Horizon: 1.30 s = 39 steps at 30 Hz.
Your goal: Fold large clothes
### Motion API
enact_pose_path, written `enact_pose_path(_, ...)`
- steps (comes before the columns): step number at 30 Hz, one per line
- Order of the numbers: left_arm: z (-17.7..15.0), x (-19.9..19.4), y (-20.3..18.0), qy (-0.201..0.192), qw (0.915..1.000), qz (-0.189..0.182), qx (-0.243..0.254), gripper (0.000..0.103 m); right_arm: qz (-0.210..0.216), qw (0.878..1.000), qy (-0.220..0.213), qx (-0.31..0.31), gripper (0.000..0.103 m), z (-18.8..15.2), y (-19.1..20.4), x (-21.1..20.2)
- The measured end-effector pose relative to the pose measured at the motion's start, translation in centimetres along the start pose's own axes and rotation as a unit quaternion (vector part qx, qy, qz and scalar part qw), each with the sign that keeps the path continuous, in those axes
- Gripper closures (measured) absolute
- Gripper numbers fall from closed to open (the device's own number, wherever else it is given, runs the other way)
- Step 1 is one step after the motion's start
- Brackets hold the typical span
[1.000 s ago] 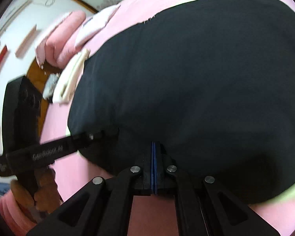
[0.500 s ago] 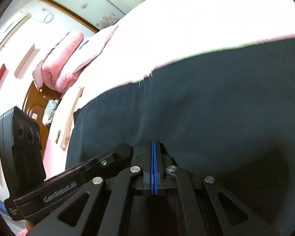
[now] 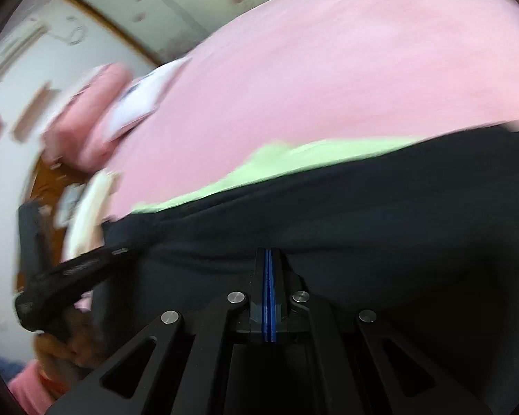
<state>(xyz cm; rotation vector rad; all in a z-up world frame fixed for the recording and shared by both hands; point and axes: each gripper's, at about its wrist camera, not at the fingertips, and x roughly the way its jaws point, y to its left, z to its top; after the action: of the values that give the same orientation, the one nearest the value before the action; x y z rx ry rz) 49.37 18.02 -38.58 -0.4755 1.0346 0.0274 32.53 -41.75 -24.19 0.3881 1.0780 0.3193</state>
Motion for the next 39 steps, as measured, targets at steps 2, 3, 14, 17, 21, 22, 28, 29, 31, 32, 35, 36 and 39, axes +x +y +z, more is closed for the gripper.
enact_pose_path(2,0.6,-0.8,0.6,-0.015,0.9982,0.055,0.014,0.102,-0.052,0.998,-0.023,0.02,0.103,0.0,-2.1,-2.1)
enact_pose_path(3,0.9,-1.1,1.0,-0.024,0.9943,0.101,0.023,0.102,-0.075,0.996,-0.039,0.037,0.103,-0.1,-3.8,-3.7)
enact_pose_path(14,4.1,-3.6,12.3,-0.022,0.9797,0.194,-0.044,0.102,-0.284,0.947,-0.087,0.121,0.103,-1.1,-11.1,-12.3)
enact_pose_path(17,3.6,-4.7,11.9,-0.01,0.9791,0.2,-0.037,0.102,-0.3,0.942,-0.092,0.115,0.103,-0.7,-7.7,-11.7)
enact_pose_path(21,1.2,-5.7,10.4,-0.01,0.9819,0.181,-0.057,0.102,-0.288,0.949,-0.108,0.074,0.103,1.1,-1.9,-13.1)
enact_pose_path(22,0.3,-6.2,10.2,-0.011,0.9827,0.174,-0.064,0.102,-0.273,0.954,-0.102,0.066,0.103,2.6,-0.5,-12.1)
enact_pose_path(28,-5.4,-11.3,9.2,-0.022,0.9843,0.149,-0.092,0.102,-0.148,0.988,-0.03,-0.017,0.103,2.3,10.2,-7.7)
enact_pose_path(29,-6.2,-12.0,9.1,-0.022,0.9845,0.145,-0.096,0.102,-0.137,0.99,-0.017,-0.035,0.103,1.8,12.1,-6.8)
enact_pose_path(31,-7.8,-13.3,9.1,-0.023,0.985,0.131,-0.11,0.102,-0.11,0.993,0.005,-0.045,0.103,1.5,14.7,-5.1)
enact_pose_path(32,-8.6,-13.9,9.0,-0.024,0.9847,0.126,-0.118,0.102,-0.095,0.994,0.021,-0.043,0.103,0.9,16.0,-4.3)
enact_pose_path(35,-10.2,-14.7,9.6,-0.019,0.983,0.115,-0.142,0.102,-0.08,0.994,0.061,-0.044,0.103,-1.9,18.3,-3.0)
enact_pose_path(36,-11.0,-15.2,9.9,-0.019,0.9818,0.11,-0.154,0.102,-0.08,0.993,0.071,-0.046,0.103,-2.9,19.1,-2.7)
enact_pose_path(39,-12.7,-16.3,10.8,-0.021,0.9776,0.1,-0.184,0.102,-0.084,0.988,0.119,-0.051,0.103,-5.6,19.5,-1.6)
